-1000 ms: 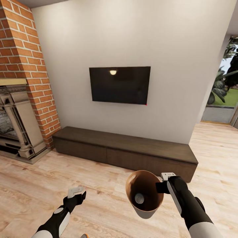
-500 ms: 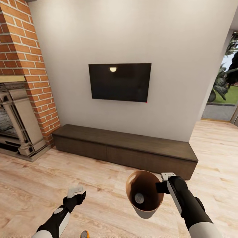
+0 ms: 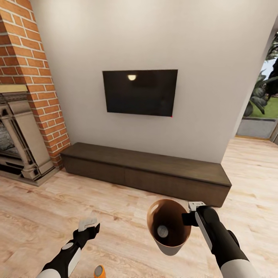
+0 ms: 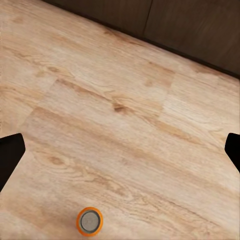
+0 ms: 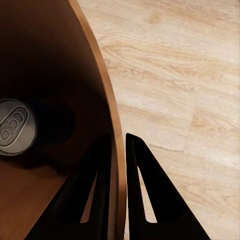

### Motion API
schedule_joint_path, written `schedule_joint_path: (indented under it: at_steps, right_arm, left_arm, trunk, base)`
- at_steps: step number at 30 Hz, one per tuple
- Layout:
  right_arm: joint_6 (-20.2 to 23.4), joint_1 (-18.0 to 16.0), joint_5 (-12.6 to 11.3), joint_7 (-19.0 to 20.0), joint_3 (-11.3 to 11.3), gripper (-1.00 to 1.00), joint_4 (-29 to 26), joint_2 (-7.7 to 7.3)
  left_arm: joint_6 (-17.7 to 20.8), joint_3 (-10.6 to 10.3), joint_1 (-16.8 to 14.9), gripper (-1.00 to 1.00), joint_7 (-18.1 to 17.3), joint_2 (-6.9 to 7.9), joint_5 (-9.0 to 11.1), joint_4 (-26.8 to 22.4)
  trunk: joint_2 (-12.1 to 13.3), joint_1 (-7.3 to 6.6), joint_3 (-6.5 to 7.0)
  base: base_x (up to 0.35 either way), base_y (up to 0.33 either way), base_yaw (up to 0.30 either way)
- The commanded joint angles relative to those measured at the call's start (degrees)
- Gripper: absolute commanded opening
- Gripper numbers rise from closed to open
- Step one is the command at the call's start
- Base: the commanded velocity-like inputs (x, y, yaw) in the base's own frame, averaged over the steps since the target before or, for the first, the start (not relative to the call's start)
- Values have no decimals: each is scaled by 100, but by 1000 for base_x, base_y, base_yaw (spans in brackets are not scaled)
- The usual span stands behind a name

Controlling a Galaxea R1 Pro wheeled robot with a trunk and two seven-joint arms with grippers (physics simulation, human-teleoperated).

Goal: Put the three can of soda from the living room inside the tash can in the kitchen.

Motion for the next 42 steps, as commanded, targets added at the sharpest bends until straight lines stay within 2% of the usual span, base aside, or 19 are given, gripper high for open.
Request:
schedule_joint_path:
  at_steps: [1, 19, 42]
  right_arm:
    - [-1, -2, -90, 35, 1, -100, -2, 1]
    - [-1, -2, -90, 35, 3, -100, -2, 1]
    - [-1, -2, -90, 35, 3, -100, -2, 1]
  left_arm:
    - [0, 0, 0, 100, -1, 4, 0, 0]
    - [0, 0, 0, 100, -3, 19, 2, 0]
    - [0, 0, 0, 100, 1, 42, 2, 0]
  trunk:
    - [-1, 0, -9]
    - [-1, 0, -173]
    - [-923, 505, -797]
  base:
    - [0, 0, 0]
    - [0, 0, 0]
    - [0, 0, 0]
